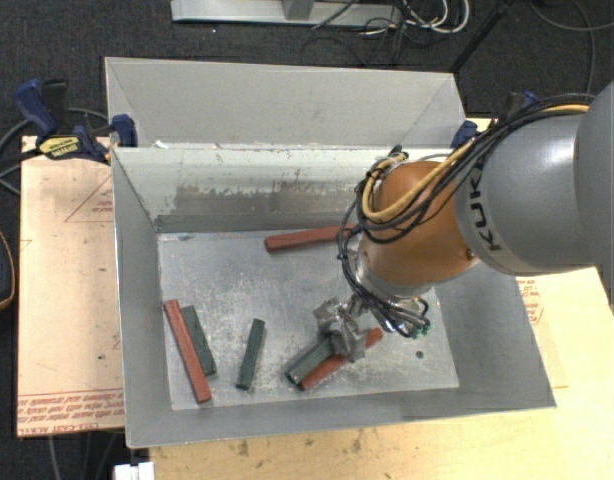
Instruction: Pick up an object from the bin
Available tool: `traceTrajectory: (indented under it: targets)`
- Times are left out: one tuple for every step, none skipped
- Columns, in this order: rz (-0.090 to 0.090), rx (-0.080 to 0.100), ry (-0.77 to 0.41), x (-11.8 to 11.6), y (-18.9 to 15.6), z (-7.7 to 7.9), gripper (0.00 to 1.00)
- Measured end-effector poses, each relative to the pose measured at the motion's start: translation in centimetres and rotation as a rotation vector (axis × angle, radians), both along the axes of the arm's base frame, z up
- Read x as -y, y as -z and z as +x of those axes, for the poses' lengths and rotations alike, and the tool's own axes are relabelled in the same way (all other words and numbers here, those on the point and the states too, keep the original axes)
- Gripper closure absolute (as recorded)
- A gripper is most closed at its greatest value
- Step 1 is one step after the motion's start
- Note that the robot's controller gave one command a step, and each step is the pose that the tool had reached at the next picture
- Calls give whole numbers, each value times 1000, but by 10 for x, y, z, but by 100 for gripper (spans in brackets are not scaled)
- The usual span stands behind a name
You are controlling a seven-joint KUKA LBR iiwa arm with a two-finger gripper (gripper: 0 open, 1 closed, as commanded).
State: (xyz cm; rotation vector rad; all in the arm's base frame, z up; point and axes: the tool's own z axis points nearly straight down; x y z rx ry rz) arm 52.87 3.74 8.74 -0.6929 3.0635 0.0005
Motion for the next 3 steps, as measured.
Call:
traceTrajectory:
  targets:
    - [1, 10, 3, 3, -99, 1, 100]
    - [1, 9, -352, -58, -209, 3, 100]
    - [1, 1, -738, -67, -207, -14, 100]
